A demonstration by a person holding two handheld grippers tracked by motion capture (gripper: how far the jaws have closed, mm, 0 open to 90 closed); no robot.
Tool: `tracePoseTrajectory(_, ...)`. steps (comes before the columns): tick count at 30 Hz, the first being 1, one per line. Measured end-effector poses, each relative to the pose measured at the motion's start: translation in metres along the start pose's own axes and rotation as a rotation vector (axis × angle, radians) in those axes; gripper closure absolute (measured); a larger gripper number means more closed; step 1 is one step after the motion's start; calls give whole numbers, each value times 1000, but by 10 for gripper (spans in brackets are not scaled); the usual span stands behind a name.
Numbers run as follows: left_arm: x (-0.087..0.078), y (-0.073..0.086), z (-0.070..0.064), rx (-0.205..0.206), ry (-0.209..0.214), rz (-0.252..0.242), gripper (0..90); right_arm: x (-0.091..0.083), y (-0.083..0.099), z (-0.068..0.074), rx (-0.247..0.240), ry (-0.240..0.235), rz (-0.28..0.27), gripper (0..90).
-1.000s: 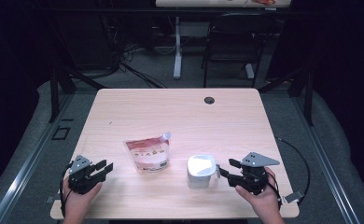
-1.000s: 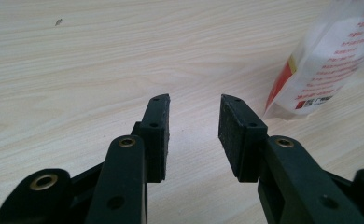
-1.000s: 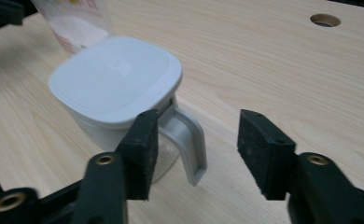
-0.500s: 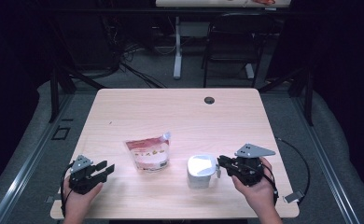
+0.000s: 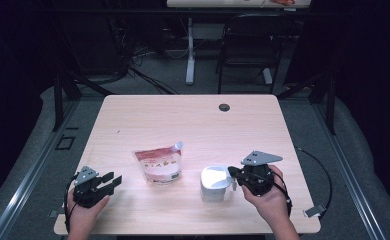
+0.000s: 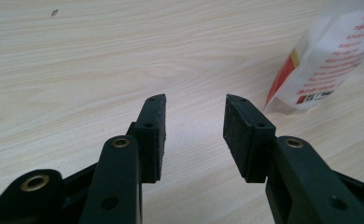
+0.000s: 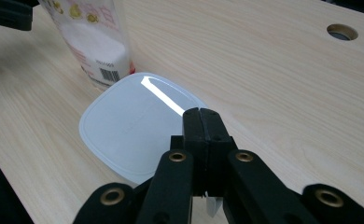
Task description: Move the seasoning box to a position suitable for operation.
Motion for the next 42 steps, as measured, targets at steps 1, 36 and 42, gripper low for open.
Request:
tracePoseTrajectory(1, 0, 0, 0, 0, 0, 0, 595, 1, 1, 0, -1, -1, -1, 900)
tracePoseTrajectory(36, 0, 0, 1, 2, -6, 3, 597, 8, 8, -2, 33, -22, 8, 900)
tracePoseTrajectory(42, -1, 0, 2, -2, -9, 1, 597, 8, 9, -2, 41, -27, 9, 900)
Point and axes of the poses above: each handheld gripper's, and its own axes: x roughly forward along the jaws, y roughly out of its underside, z roughly to its left, the point moved 7 cm from there along x, roughly forward along the jaws, and after that the axes turned 2 degrees about -y, right-handed, at the moved point
